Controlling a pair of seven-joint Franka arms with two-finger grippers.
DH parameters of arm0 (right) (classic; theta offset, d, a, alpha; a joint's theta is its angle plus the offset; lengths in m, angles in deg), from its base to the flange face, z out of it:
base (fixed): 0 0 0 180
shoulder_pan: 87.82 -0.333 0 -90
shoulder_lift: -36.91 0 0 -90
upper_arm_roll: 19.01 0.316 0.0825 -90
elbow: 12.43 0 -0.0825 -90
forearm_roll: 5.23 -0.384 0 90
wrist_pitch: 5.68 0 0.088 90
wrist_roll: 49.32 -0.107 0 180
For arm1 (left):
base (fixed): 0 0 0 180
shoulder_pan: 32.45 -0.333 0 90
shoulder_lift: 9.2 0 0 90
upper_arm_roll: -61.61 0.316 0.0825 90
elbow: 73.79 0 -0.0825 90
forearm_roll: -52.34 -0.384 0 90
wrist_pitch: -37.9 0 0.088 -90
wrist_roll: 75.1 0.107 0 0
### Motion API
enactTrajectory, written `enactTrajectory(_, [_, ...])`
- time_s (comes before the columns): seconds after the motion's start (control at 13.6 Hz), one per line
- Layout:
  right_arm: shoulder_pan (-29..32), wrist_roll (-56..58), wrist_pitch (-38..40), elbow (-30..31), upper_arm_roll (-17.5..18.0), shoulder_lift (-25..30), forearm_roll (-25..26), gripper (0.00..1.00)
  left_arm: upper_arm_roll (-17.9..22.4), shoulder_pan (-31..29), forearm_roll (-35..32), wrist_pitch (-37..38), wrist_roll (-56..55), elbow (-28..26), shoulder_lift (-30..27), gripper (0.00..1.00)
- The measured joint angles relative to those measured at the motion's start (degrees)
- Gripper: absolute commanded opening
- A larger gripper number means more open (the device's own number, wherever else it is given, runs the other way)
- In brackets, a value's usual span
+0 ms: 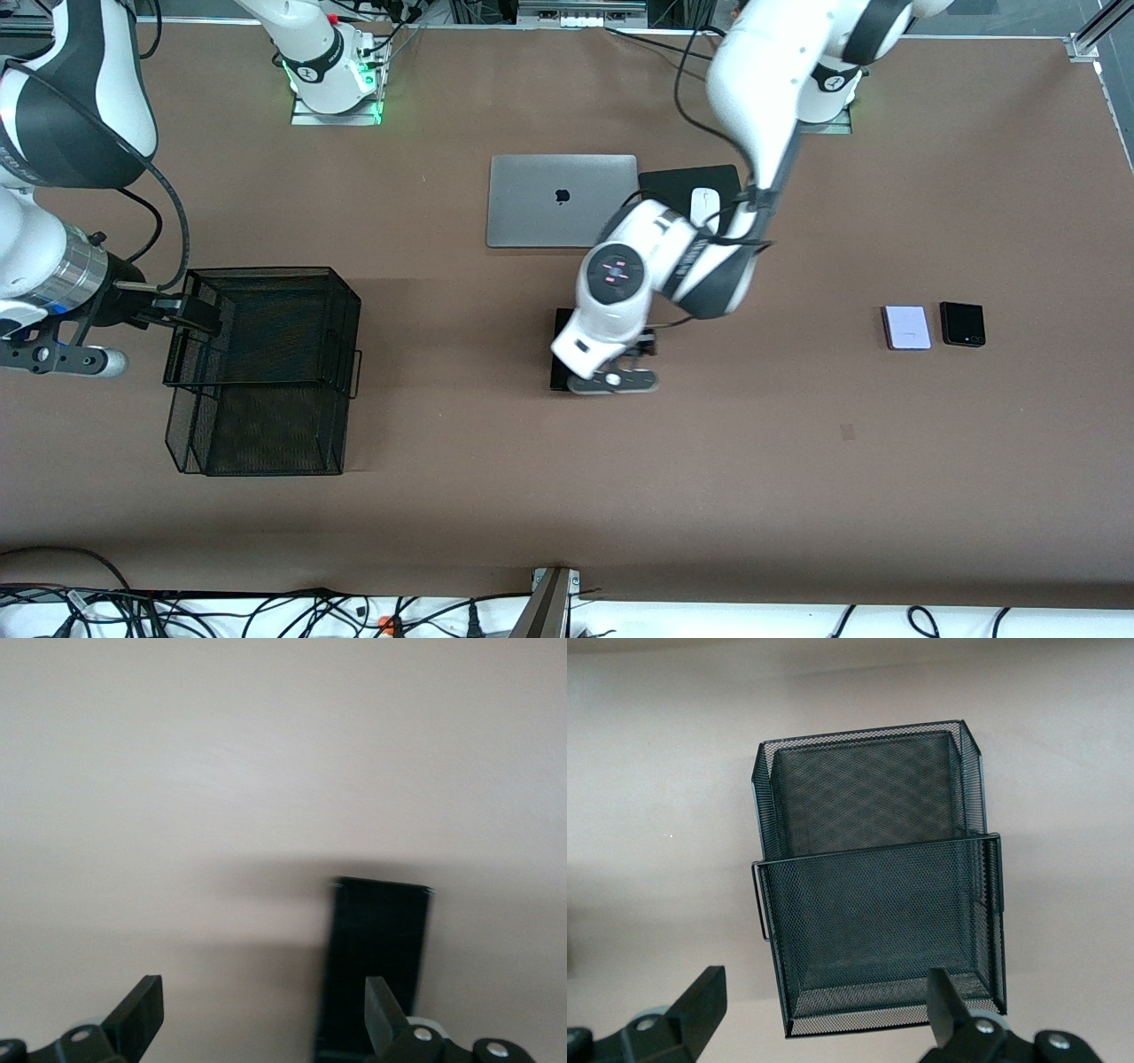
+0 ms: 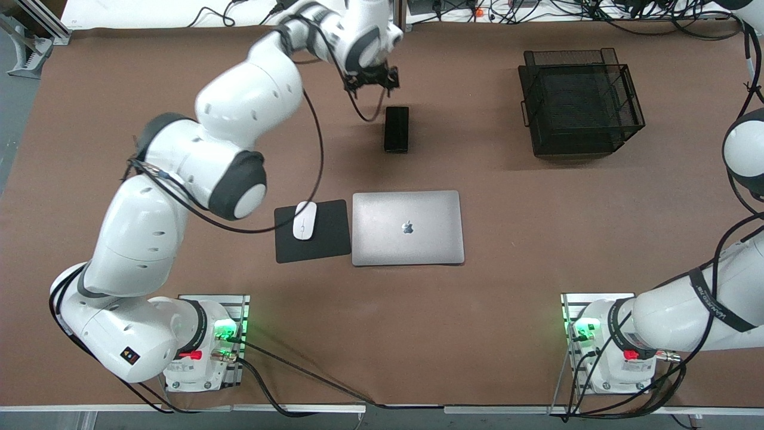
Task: Place phones with both arms
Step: 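Carry the black phone to mid-table and release it with the left gripper, then reach the right gripper to the black phone while the left gripper reaches the Huawei, then grasp the black phone with the right gripper while the left gripper grasps the Huawei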
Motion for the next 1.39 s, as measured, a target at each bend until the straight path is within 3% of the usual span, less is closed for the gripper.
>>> enactTrajectory(0.15, [-0.05, -3.49, 0.97, 0.0, 2.0, 0.01, -1.87, 1.0, 0.35, -3.59, -0.06, 6.89, 4.88, -2.22, -3.65, 1.0])
enactTrajectory(0.37, [-1.67, -16.03, 0.41, 0.06, 8.06, -0.12, -7.02, 1.0, 0.76, -10.63, -3.99, 11.91, 18.38, -9.73, -8.35, 1.0])
enactTrajectory(0.59, [-9.65, -25.93, -7.8, 0.96, 10.05, -2.47, -6.85, 1.0, 0.79, -17.34, -11.95, 11.82, 28.97, -20.1, -14.35, 1.0])
enactTrajectory(1.03, [-23.56, -37.95, -17.88, -2.85, 10.03, -16.88, 3.29, 1.0, 0.84, -30.43, -18.2, -7.32, 43.55, -43.0, -26.33, 1.0])
enactTrajectory(1.39, [-30.09, -44.51, -24.97, -9.61, 8.51, -29.4, 10.21, 1.0, 0.55, -42.02, -16.86, -26.24, 47.31, -57.12, -28.96, 1.0])
